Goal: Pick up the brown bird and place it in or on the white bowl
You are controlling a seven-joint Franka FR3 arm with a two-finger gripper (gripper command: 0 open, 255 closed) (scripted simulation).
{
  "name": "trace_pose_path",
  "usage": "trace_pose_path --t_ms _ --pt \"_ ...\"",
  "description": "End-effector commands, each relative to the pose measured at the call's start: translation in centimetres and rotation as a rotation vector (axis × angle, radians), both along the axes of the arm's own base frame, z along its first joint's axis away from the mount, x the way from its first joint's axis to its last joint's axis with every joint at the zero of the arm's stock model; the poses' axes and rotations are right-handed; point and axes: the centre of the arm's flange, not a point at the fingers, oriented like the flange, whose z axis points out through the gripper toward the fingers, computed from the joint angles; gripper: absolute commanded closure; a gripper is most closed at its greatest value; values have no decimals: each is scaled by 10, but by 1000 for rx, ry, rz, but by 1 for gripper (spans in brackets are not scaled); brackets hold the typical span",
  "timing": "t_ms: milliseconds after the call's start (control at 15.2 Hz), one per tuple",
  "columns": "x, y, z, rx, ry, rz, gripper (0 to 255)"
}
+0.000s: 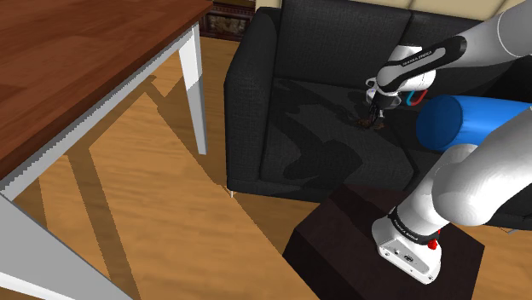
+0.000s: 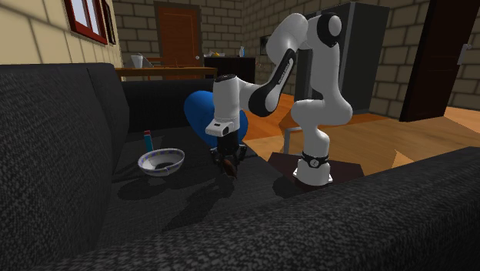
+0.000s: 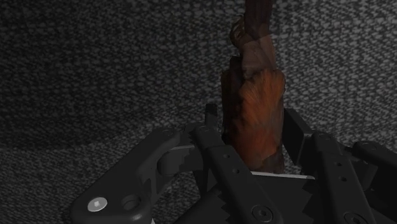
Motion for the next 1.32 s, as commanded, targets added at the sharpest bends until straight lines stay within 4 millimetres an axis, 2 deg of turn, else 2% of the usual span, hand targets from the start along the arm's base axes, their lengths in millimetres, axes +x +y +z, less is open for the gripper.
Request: trace_pose_path --t_ms 0,1254 --pt "0 0 0 -1 -1 0 255" --pt "0 0 100 -1 -1 0 255"
